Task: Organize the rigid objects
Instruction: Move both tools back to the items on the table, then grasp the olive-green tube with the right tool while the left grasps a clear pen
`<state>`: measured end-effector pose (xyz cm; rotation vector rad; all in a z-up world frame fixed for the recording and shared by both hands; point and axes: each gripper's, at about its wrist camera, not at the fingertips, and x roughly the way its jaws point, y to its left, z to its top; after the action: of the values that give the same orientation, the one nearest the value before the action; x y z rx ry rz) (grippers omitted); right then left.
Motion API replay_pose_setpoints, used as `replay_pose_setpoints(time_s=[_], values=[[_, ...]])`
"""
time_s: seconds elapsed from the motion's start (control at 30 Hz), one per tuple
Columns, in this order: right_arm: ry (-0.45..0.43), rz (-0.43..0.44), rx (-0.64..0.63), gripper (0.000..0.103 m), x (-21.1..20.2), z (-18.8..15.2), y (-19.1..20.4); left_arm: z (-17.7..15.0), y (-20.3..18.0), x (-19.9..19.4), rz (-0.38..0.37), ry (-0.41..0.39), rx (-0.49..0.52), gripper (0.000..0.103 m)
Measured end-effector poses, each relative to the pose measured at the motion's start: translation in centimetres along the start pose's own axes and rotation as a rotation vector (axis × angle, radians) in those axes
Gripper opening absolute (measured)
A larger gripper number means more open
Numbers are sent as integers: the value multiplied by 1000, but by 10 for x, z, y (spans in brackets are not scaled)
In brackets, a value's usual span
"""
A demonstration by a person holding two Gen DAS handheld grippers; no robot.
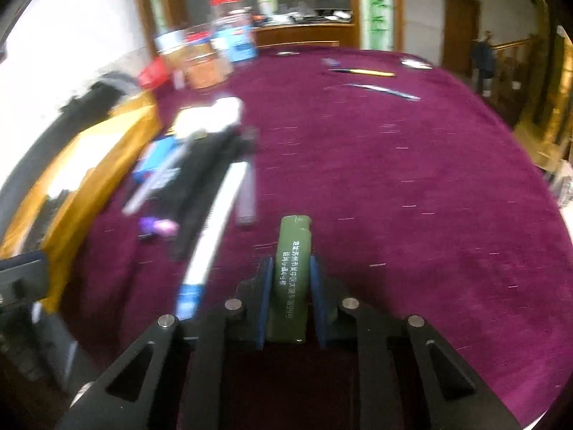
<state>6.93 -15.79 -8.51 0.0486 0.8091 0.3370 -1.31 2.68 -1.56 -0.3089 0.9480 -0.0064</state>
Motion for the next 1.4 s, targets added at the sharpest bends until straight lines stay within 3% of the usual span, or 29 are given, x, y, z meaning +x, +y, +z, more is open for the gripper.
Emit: replay_pose_setpoints(time_s=[0.1,0.27,0.33,0.63,0.77,1.03,1.2,1.33,1.4], values=[[19,43,38,18,-1,4,-13,1,-6,6,-10,21,5,51],[-18,-36,-76,18,3,1,5,6,-21,11,-10,21,31,51],[-25,-11,-39,18,0,5,-8,7,-28,13,0,22,50,51],[-108,-89,107,18,-17,17,-86,11,-54,36,77,21,119,51],[-24,26,182,18,-3,17,-99,15,-66,50,95,45,152,51],[-20,64,190,18,1,16,-100,53,-83,71,41,76,146,51],[-22,64,184,18,1,15,-99,81,-90,99,55,113,136,51],[-22,68,182,18,1,15,-99,97,-84,129,36,197,79,42],[-22,68,182,18,1,15,-99,99,-81,143,67,233,64,37]])
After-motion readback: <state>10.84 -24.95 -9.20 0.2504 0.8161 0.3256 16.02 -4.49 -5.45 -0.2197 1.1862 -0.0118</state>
